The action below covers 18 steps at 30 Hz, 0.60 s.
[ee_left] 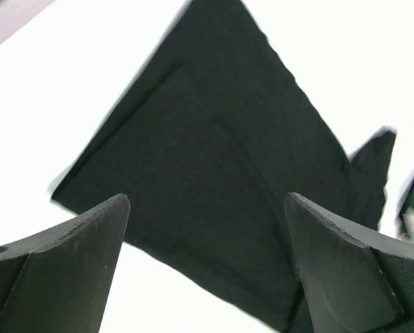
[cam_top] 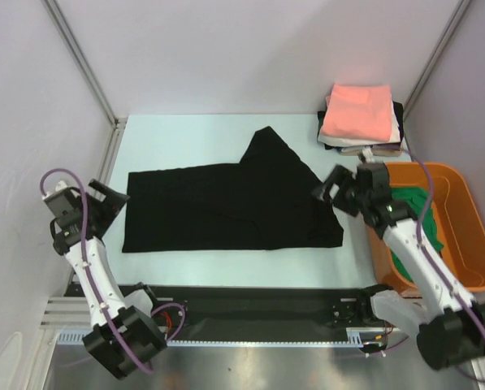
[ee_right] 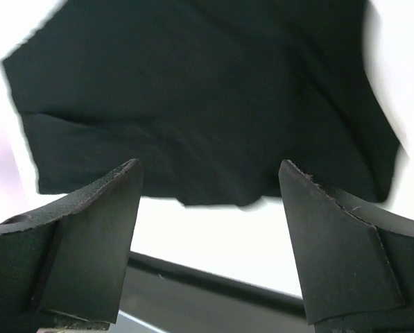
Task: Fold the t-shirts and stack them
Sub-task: Fold the tshirt
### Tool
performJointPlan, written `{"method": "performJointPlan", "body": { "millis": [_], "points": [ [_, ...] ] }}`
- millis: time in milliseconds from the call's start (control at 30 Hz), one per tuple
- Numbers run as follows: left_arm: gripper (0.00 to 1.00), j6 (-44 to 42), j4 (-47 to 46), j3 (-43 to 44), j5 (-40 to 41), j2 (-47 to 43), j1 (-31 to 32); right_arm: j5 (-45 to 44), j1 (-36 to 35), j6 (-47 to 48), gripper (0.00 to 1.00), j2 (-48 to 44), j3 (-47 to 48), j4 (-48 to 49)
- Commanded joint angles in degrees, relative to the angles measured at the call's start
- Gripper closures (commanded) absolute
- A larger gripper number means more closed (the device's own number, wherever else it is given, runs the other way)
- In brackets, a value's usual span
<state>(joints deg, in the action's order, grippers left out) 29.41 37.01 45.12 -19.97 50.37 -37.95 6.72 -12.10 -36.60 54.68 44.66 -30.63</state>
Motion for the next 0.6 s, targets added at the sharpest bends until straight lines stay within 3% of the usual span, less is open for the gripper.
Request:
{"method": "performJointPlan", "body": {
  "millis": [0, 33, 267, 333, 500, 567],
  "points": [
    [0.00, -7.60, -0.89, 2.69, 3.00, 0.95, 5.78, -2.77, -3.63, 5.11, 0.17, 12.00, 12.08, 8.40],
    [0.00, -7.87, -0.89, 2.69, 4.05, 1.22, 6.48, -2.68, -3.72, 6.00, 0.17, 15.95, 19.33, 7.53],
    [0.00, -7.53, -3.79, -0.21, 5.46, -1.94, 10.61, 3.65, -4.34, 12.16, 0.16, 41.00, 40.47, 17.36],
    [0.00, -7.61, -4.32, -0.47, 5.20, -1.94, 10.97, 5.05, -4.16, 14.79, 0.16, 51.81, 46.45, 18.06],
    [0.00, -7.52, -3.88, -0.39, 6.34, -0.89, 11.76, 10.14, -3.72, 17.87, 0.18, 77.61, 73.59, 15.70],
    [0.00, -7.35, -4.06, -0.56, 6.96, -2.11, 12.11, 9.37, -3.72, 19.97, 0.18, 83.98, 85.95, 12.71]
  ]
}}
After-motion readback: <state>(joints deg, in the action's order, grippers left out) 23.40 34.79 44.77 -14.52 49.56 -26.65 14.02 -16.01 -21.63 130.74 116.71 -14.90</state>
